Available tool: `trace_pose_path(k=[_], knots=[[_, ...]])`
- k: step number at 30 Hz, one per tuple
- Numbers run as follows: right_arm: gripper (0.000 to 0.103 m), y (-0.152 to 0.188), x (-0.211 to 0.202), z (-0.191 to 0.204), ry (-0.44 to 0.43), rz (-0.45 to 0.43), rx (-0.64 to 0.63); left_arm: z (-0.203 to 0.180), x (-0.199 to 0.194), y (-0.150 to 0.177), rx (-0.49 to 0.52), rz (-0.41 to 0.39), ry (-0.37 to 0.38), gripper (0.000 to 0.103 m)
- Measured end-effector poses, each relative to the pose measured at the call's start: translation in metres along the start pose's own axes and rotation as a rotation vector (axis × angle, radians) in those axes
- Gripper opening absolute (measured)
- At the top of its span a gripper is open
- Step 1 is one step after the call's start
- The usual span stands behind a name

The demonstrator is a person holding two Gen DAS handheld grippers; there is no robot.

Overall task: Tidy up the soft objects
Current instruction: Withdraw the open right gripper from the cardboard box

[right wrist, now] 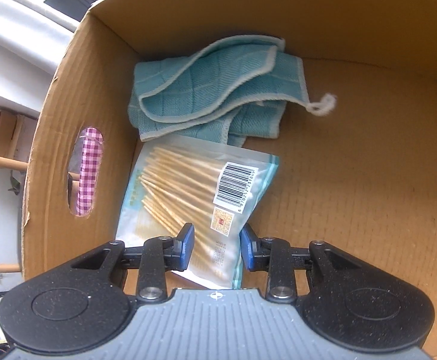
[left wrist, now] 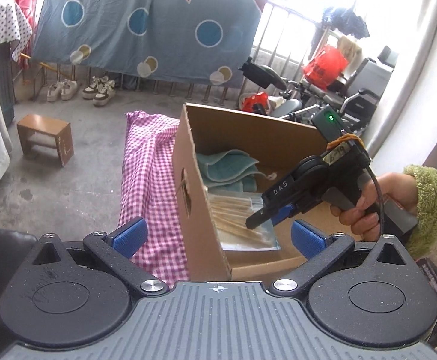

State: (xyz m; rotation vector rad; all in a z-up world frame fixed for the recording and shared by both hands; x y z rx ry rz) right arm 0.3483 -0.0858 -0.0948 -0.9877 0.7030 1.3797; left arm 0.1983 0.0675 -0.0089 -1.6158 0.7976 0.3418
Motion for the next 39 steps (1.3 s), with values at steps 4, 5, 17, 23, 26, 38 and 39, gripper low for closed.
trace_pose_path(k=[4,5,17,23,26,38,39], knots=[[0.036,0.003,-0.003,0.008,0.041,-0.023,-0.050,0.006,-0.003,0.008,-0.020,-0.011,-0.008,0.103],[0.036,0.004,-0.004,0.010,0.051,-0.027,-0.068,0.007,-0.004,0.011,-0.024,-0.015,-0.008,0.103],[0.036,0.005,-0.028,0.024,0.157,-0.079,-0.151,0.015,-0.011,0.024,-0.050,-0.017,-0.001,0.103],[0.037,-0.007,-0.037,0.039,0.195,-0.119,-0.200,0.020,-0.010,0.028,-0.066,-0.008,0.002,0.103],[0.042,-0.015,-0.030,0.034,0.239,-0.104,-0.194,0.020,-0.010,0.029,-0.067,-0.010,-0.001,0.103],[0.045,-0.029,-0.003,0.045,0.188,-0.116,-0.212,0.020,-0.004,0.030,-0.076,0.014,-0.013,0.103],[0.045,-0.029,-0.003,0.045,0.193,-0.117,-0.217,0.019,-0.004,0.029,-0.075,0.012,-0.013,0.103]])
Point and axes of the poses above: each gripper's, at about its wrist camera, not at the fingertips, and x roughly the way its jaws point, z to its left, y to its underside, the point moved 8 cm from there along x, roughly the way its jaws point, and after that the axes turned 5 degrees about -y, right-handed, at the moved point
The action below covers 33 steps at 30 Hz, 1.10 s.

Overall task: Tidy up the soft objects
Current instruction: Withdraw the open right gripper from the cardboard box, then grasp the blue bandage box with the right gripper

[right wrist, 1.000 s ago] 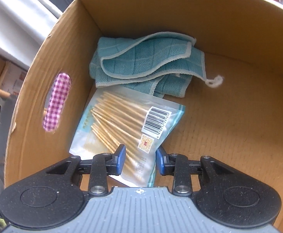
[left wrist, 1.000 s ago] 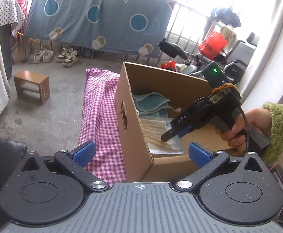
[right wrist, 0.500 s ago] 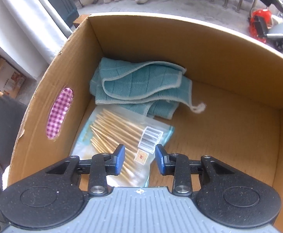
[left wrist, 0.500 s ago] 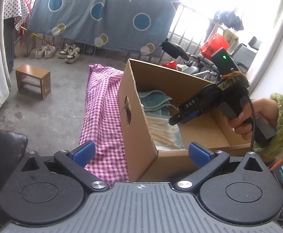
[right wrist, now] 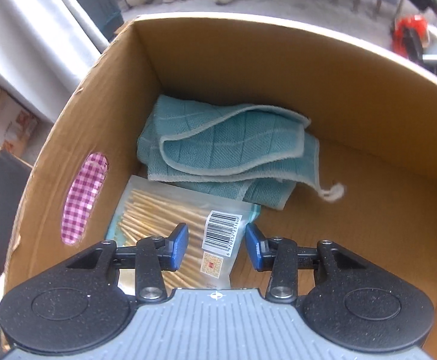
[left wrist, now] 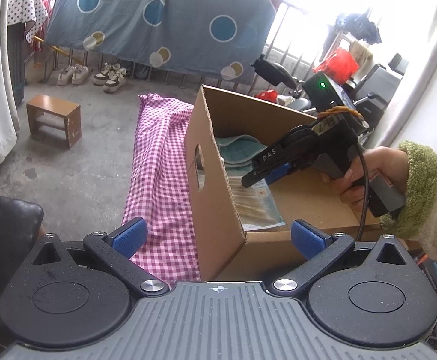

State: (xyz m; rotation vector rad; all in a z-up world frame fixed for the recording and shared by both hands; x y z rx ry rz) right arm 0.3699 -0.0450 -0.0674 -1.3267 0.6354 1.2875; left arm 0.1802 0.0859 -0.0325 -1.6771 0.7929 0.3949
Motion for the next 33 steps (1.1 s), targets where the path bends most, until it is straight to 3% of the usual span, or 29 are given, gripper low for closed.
trace_pose_path(k=[6,12,19,23,29,33], knots=[[0.044,0.000,-0.016,-0.016,-0.016,-0.041,0.072,-0.008,-0.006,0.003,0.019,-0.013,-0.005,0.103],[0.044,0.017,-0.076,-0.028,-0.097,-0.156,0.122,-0.012,-0.020,0.003,0.027,-0.042,-0.027,0.103],[0.046,0.071,-0.164,-0.025,-0.277,-0.341,0.120,-0.019,-0.042,0.010,0.024,-0.050,-0.024,0.103],[0.057,0.118,-0.198,-0.021,-0.339,-0.432,0.113,-0.026,-0.046,0.019,0.031,-0.009,-0.004,0.103],[0.058,0.184,-0.197,-0.014,-0.342,-0.481,0.152,-0.052,-0.041,0.049,0.087,0.057,0.053,0.103],[0.057,0.210,-0.170,-0.009,-0.323,-0.483,0.200,-0.080,-0.035,0.069,0.204,0.085,0.089,0.102]])
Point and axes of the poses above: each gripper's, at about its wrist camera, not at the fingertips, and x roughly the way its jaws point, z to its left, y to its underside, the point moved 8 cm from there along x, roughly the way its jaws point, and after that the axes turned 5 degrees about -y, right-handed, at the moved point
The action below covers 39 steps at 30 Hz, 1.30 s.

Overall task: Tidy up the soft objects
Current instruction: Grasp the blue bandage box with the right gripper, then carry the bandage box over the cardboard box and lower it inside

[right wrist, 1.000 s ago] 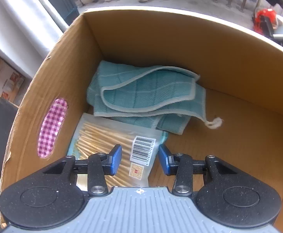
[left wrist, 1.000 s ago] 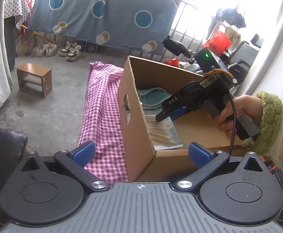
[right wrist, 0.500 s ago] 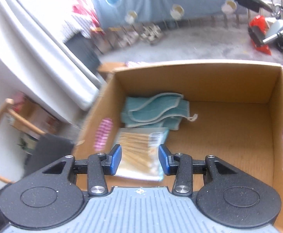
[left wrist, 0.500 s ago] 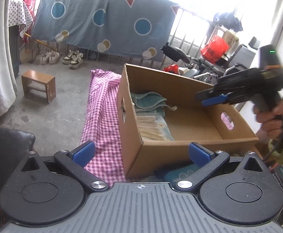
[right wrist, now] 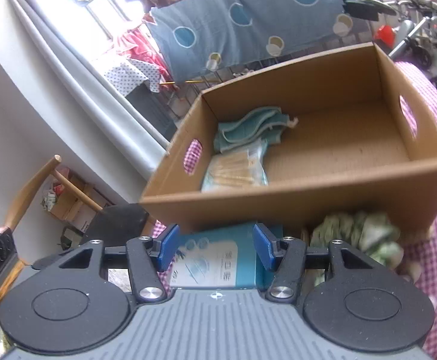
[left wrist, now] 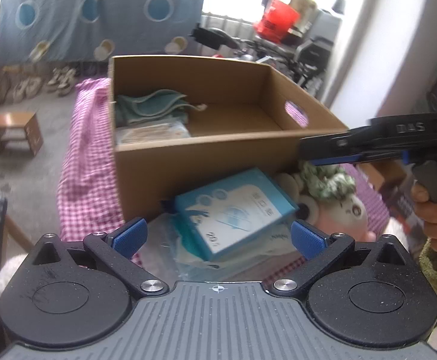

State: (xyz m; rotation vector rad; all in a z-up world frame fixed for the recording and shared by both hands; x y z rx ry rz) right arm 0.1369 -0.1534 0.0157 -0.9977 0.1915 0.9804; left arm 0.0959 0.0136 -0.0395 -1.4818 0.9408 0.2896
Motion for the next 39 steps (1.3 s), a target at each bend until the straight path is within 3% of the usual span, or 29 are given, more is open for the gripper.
trace_pose_path(k=[4,8,16,20,28,39], knots=[[0.051,0.017,0.016,-0.004,0.052,-0.030,0.012,-0.028,0.011,0.009,0.133,0.009,-0.008,0.102],[0.047,0.023,0.031,-0.005,0.077,-0.026,0.001,-0.039,0.025,0.015,0.206,0.043,-0.021,0.099],[0.043,0.026,0.050,-0.016,0.144,0.026,-0.033,-0.042,0.048,0.020,0.244,0.102,-0.043,0.096],[0.038,0.031,0.059,-0.024,0.128,0.048,0.007,-0.043,0.056,0.018,0.233,0.112,-0.040,0.095],[0.036,0.030,0.047,-0.019,0.093,0.030,0.045,-0.040,0.050,0.009,0.186,0.078,-0.043,0.095],[0.036,0.013,0.005,0.021,0.019,-0.079,0.002,-0.054,-0.003,-0.013,0.264,-0.081,-0.119,0.095]])
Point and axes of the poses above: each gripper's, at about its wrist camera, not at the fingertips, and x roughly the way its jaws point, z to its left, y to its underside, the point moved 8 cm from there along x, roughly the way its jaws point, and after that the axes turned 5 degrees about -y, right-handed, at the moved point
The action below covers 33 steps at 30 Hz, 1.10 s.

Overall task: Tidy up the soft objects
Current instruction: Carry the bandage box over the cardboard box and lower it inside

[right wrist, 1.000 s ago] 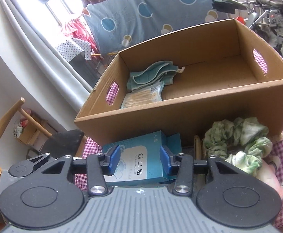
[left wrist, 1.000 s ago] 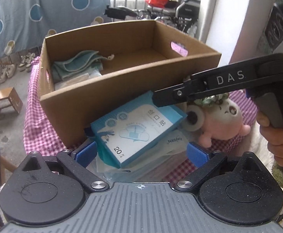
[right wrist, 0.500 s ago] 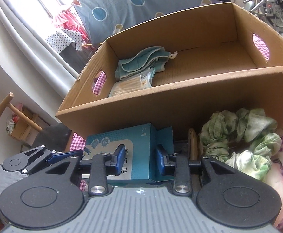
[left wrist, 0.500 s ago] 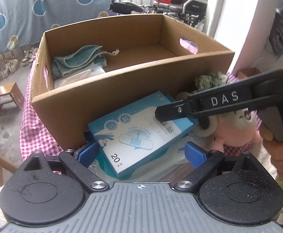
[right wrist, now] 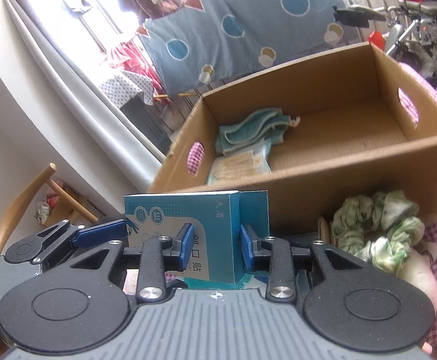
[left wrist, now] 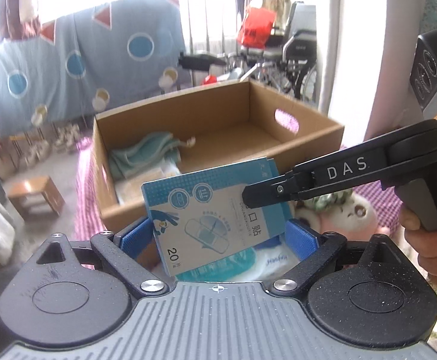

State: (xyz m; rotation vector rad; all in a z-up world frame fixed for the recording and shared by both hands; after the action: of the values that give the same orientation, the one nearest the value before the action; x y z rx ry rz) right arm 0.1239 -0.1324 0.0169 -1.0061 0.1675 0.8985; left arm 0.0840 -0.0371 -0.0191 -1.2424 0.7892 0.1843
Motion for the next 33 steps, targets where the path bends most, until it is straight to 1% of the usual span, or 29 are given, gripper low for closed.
trace_pose_path(k=[4,7,9,12,14,18,22,23,26,27,29,31,33], knots=[[0.037,-0.024,-0.011,0.016,0.005,-0.048,-0.068,0.002,-0.013,-0.018,0.019,-0.064,-0.015,0.095],[0.037,-0.045,-0.013,0.022,0.010,-0.065,-0.116,0.005,-0.017,-0.035,0.030,-0.107,-0.015,0.095],[0.037,-0.059,-0.009,0.023,0.014,-0.064,-0.138,0.009,-0.013,-0.047,0.035,-0.119,-0.019,0.095],[0.037,-0.081,0.005,0.018,0.007,-0.033,-0.143,0.015,-0.003,-0.064,0.032,-0.129,-0.015,0.095],[0.037,-0.092,0.020,0.011,-0.003,0.013,-0.129,0.022,0.007,-0.073,0.014,-0.125,-0.006,0.095],[0.036,-0.104,0.057,-0.011,-0.004,0.122,-0.105,0.036,0.036,-0.084,-0.076,-0.057,0.030,0.095],[0.036,-0.100,0.098,-0.044,-0.033,0.294,-0.016,0.049,0.071,-0.080,-0.140,0.049,0.054,0.095],[0.036,-0.098,0.107,-0.052,-0.037,0.340,0.003,0.051,0.081,-0.075,-0.156,0.088,0.063,0.095],[0.036,-0.090,0.133,-0.074,-0.050,0.480,0.064,0.056,0.099,-0.062,-0.201,0.168,0.093,0.096],[0.037,-0.087,0.141,-0.080,-0.046,0.518,0.086,0.057,0.104,-0.058,-0.211,0.192,0.099,0.098],[0.038,-0.083,0.154,-0.091,-0.014,0.592,0.075,0.057,0.111,-0.052,-0.216,0.232,0.088,0.099],[0.038,-0.079,0.162,-0.101,0.041,0.625,0.059,0.054,0.111,-0.049,-0.195,0.235,0.072,0.099],[0.038,-0.082,0.166,-0.106,0.060,0.635,0.043,0.055,0.106,-0.049,-0.195,0.224,0.063,0.101]])
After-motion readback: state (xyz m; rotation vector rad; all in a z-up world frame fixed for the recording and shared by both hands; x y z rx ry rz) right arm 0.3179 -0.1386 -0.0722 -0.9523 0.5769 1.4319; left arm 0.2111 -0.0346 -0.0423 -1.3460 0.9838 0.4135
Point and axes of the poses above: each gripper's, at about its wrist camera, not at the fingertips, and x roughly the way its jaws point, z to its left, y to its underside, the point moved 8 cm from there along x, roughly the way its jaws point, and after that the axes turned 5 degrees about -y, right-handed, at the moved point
